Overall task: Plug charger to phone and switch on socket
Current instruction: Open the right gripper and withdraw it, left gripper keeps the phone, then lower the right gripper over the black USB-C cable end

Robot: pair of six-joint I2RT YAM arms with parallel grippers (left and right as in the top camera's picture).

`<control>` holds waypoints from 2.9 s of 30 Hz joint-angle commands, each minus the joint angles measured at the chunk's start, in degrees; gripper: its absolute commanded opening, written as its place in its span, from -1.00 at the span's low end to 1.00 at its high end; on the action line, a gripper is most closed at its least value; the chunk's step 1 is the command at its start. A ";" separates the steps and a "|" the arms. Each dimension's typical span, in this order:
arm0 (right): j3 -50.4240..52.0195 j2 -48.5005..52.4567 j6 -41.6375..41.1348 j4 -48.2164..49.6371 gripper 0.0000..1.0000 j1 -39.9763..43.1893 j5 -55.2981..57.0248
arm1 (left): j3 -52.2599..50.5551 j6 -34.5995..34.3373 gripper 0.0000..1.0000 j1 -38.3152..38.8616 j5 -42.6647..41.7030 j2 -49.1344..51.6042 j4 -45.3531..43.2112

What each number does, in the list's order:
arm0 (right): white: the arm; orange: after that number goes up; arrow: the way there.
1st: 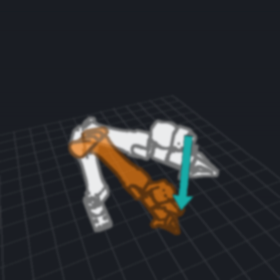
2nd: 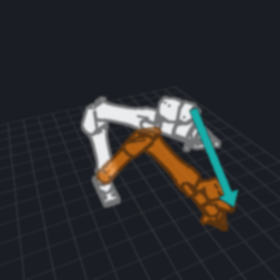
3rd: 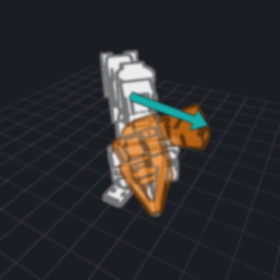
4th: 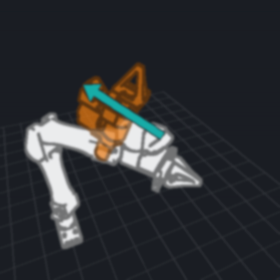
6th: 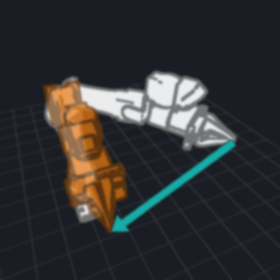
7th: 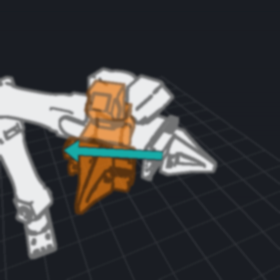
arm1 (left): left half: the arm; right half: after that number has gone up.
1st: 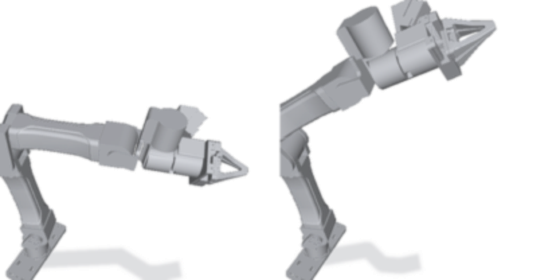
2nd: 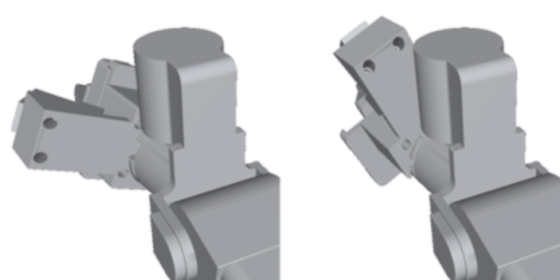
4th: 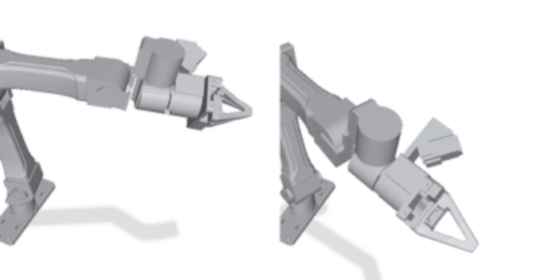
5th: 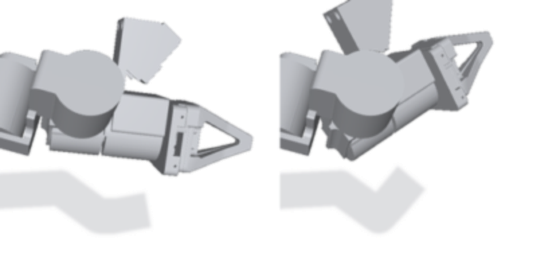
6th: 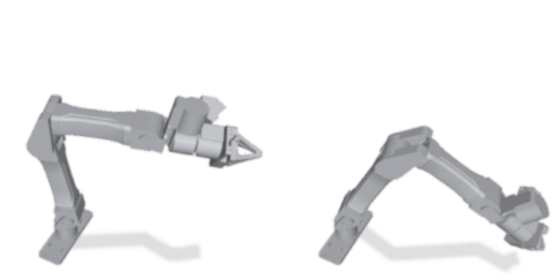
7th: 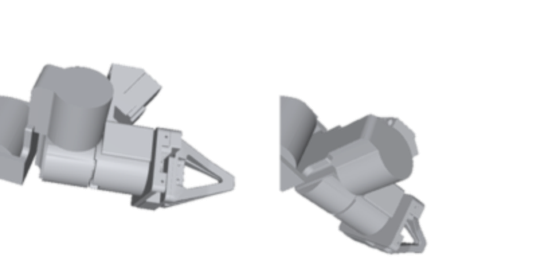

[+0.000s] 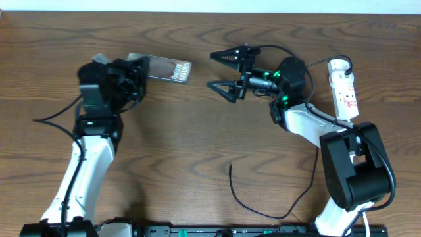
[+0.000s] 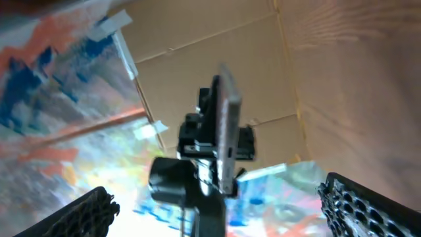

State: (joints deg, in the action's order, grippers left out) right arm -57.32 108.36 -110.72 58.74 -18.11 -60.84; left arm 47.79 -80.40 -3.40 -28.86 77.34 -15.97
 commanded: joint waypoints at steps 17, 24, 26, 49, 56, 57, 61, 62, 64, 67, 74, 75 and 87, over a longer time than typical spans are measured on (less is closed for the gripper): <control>-2.01 -0.57 45.88 -35.85 0.98 1.90 -5.95 | 0.11 8.15 -0.85 -11.56 -49.83 -0.31 -18.01; -8.72 -2.60 65.90 -69.99 0.98 1.25 11.21 | 0.11 7.32 -0.85 -13.09 -53.37 -0.31 -19.19; -13.11 -4.04 71.45 -82.99 0.99 0.33 20.63 | 0.11 7.41 -0.85 -13.20 -53.90 -0.31 -19.78; -12.68 -11.58 58.97 -117.98 0.89 -22.36 66.62 | -0.83 16.52 -0.85 -13.33 -61.29 -0.24 -20.11; -5.14 -11.58 56.94 -111.99 0.83 -25.68 62.58 | -0.83 16.26 -0.85 -18.86 -61.29 -0.24 -20.11; -4.59 -11.58 56.94 -111.62 0.83 -26.05 62.58 | -0.83 15.98 -0.85 -20.41 -61.29 -0.24 -20.11; -3.61 -11.58 56.94 -111.14 0.83 -28.26 62.66 | -0.83 14.53 -0.85 -25.90 -61.29 -0.24 -20.11; -3.54 -11.58 56.94 -111.12 0.83 -28.96 62.66 | -0.85 14.25 -0.85 -26.69 -61.29 -0.24 -20.09; -3.15 -11.58 56.92 -110.66 0.86 -30.23 62.64 | -0.85 14.10 -0.85 -27.67 -61.29 -0.24 -20.11; -1.79 -11.58 56.89 -109.20 0.86 -32.24 62.62 | -0.85 14.12 -0.85 -28.20 -61.29 -0.24 -20.11; 3.91 -11.58 52.30 -103.93 0.80 -36.24 62.97 | -0.85 14.12 -0.85 -28.20 -61.29 -0.24 -20.09; 4.57 -11.58 51.98 -103.36 0.79 -36.37 63.17 | -0.85 14.12 -0.85 -28.20 -61.29 -0.24 -20.09; 6.38 -11.58 51.15 -100.78 0.27 -36.37 64.87 | -0.85 14.14 -0.85 -28.20 -61.29 -0.24 -20.11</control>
State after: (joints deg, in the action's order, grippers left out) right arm -51.27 96.73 -58.63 -42.33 -54.08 1.89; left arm 47.27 -65.80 -31.35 -88.86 77.47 -35.79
